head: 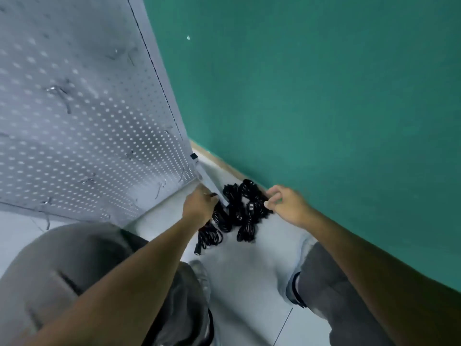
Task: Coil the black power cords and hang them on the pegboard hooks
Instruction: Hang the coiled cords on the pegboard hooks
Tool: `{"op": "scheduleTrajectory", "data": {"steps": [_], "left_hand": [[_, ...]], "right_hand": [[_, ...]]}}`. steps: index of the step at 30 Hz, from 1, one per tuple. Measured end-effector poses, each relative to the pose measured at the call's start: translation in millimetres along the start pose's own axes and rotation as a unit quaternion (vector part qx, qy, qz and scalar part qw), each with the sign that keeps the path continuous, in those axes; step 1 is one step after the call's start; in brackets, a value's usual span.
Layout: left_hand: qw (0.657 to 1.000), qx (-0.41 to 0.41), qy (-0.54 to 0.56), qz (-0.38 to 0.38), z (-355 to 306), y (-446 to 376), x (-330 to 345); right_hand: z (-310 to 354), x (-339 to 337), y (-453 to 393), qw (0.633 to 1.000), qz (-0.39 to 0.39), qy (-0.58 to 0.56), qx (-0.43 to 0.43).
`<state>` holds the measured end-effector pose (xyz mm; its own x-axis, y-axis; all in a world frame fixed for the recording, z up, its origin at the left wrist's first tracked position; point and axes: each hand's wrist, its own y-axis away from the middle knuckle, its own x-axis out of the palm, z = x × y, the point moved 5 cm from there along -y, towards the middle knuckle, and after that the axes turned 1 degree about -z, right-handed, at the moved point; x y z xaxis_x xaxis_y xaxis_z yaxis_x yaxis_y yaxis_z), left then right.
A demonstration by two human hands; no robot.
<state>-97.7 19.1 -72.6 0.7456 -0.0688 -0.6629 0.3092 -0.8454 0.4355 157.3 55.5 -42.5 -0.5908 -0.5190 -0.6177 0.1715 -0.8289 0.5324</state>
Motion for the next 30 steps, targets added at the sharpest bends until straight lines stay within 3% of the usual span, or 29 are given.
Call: {"op": "scheduleTrajectory", "data": {"steps": [2,6,10,16,24,30], "left_hand": [[0.997,-0.074,0.021,0.003,37,-11,24],[0.989,-0.144,0.021,0.009,93,-27,67],[0.979,-0.191,0.059,-0.026,119,-45,93],[0.98,-0.175,0.091,-0.034,133,-82,118],[0.966,-0.241,0.089,-0.01,147,-111,132],[0.985,-0.147,0.023,-0.09,142,-103,123]], "right_hand": [[-23,24,-26,0.999,0.033,0.023,0.023],[-54,61,-73,0.995,0.078,0.01,0.064],[-67,97,-105,0.993,0.102,-0.018,0.051],[-88,130,-137,0.995,0.053,0.023,0.078],[-104,149,-152,0.995,-0.016,0.051,0.09],[-106,147,-146,0.996,-0.06,0.048,0.044]]}}
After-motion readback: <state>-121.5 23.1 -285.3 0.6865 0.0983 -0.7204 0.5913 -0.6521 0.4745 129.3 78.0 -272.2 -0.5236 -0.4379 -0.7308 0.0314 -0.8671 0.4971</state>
